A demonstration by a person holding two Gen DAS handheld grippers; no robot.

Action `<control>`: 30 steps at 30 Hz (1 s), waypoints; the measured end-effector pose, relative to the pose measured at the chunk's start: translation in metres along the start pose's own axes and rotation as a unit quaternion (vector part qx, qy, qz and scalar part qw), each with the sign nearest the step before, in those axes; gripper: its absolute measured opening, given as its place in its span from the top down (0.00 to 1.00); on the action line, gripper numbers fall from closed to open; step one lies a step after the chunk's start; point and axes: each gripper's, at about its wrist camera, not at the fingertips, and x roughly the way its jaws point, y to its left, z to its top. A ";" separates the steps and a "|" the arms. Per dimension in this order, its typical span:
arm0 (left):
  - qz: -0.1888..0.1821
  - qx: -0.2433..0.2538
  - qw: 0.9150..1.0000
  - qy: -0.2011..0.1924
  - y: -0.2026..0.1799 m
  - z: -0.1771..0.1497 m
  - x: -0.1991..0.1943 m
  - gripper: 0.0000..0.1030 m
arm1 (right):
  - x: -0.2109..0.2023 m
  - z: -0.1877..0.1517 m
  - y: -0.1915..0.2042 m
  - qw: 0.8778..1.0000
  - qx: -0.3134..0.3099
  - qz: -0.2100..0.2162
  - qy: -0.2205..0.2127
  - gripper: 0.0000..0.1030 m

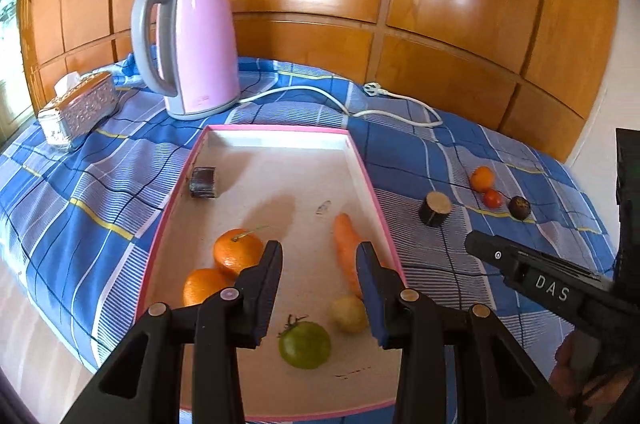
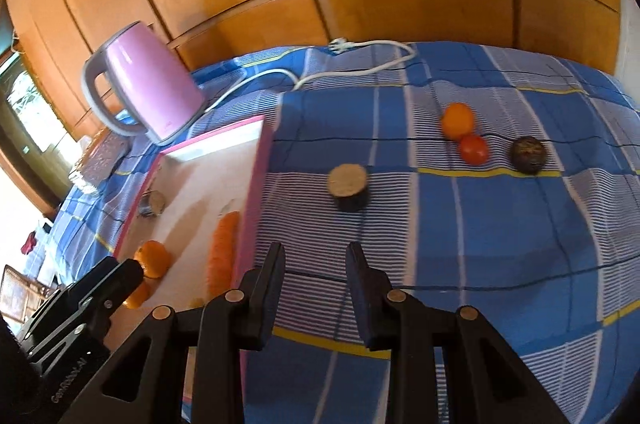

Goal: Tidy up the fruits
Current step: 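Withdraw both open grippers from the tray toward the remaining items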

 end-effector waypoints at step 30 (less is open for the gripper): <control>-0.068 0.085 0.993 0.044 -0.076 0.013 0.040 0.63 | -0.007 -0.002 -0.124 0.987 0.115 -0.108 -0.007 0.67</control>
